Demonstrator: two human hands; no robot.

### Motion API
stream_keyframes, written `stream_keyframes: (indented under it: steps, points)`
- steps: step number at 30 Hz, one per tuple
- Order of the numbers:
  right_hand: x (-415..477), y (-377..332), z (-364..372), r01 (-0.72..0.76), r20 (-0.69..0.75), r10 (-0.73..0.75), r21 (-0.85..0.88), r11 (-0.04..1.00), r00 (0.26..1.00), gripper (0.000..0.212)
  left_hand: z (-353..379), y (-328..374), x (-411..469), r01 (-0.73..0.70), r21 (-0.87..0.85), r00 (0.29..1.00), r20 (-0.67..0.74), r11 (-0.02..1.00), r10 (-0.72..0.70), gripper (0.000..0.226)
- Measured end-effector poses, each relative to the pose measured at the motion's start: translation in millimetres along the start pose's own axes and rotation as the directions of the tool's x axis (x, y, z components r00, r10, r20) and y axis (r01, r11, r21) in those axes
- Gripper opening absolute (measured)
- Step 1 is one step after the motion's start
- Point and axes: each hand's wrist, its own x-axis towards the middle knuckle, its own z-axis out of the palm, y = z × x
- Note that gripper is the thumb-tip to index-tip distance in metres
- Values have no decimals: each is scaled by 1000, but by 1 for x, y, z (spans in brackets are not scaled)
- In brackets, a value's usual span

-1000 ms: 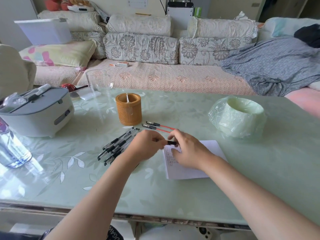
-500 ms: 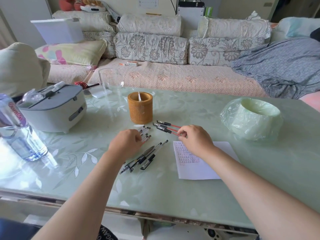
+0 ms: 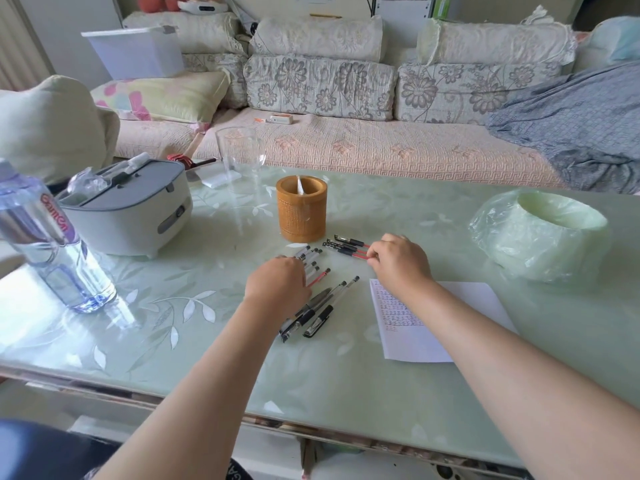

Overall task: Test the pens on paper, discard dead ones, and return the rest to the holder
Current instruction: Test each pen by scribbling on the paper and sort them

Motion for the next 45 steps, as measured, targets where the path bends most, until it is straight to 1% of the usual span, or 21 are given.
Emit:
stream_keyframes:
  steps: [3,6,9,12,14,17,19,21,23,25,28,30,34,36,38,40,43,45]
  points:
    - [-1,0,0,-24,20,23,44,999,1000,12,1,2,0,7,23,1000,3,1000,-7,17]
    - [-3,-5,-5,33,24,-36,109,994,999,15,1,4,-1,-5,28,1000,-23,1000,6,15]
    - [-7,-16,-13,72,-28,-68,229,971,997,14,-3,8,-3,-27,40,996,-86,999,30,18]
    - [-15,-29,-24,167,-48,-160,307,937,986,26,-8,15,-8,-56,60,980,-187,997,67,24]
    - [-24,-35,-33,213,-36,-214,344,915,976,36,-10,21,-12,-105,44,964,-241,993,113,24]
    - [-36,-34,-41,226,-8,-237,337,914,971,45,-11,28,-17,-184,-18,939,-299,983,170,22]
    - [-43,-26,-44,217,-2,-226,282,934,974,40,-13,32,-19,-236,-69,926,-320,969,203,20]
    - [-48,-19,-49,207,-10,-212,244,947,977,29,-14,37,-21,-280,-123,921,-314,952,230,18]
    - [-53,-14,-56,195,-26,-195,270,943,980,20,-15,43,-25,-311,-178,920,-304,934,248,14]
    - [-57,-10,-62,179,-25,-180,297,938,983,15,-15,48,-29,-336,-230,914,-314,913,257,10]
    - [-66,-6,-71,123,74,-156,326,937,985,19,-18,56,-35,-352,-312,919,-291,882,264,6]
    - [-72,-1,-74,77,129,-128,346,935,983,19,-19,58,-38,-334,-358,934,-250,872,256,7]
    - [-85,12,-82,-21,122,-13,278,960,992,20,-21,58,-40,-274,-370,961,-142,888,237,13]
    - [-92,17,-83,-46,120,18,235,971,993,20,-20,59,-41,-253,-393,968,-106,884,229,16]
    - [-98,20,-83,-37,123,12,197,980,992,20,-19,62,-45,-242,-422,970,-86,874,227,17]
    - [-103,18,-82,3,118,-25,181,984,993,24,-17,67,-48,-242,-451,969,-72,859,234,15]
    - [-106,10,-81,39,153,-82,267,963,985,28,-17,77,-52,-243,-510,967,-58,825,249,12]
    - [-107,4,-81,43,205,-111,311,949,972,23,-16,81,-52,-225,-544,970,-48,808,238,9]
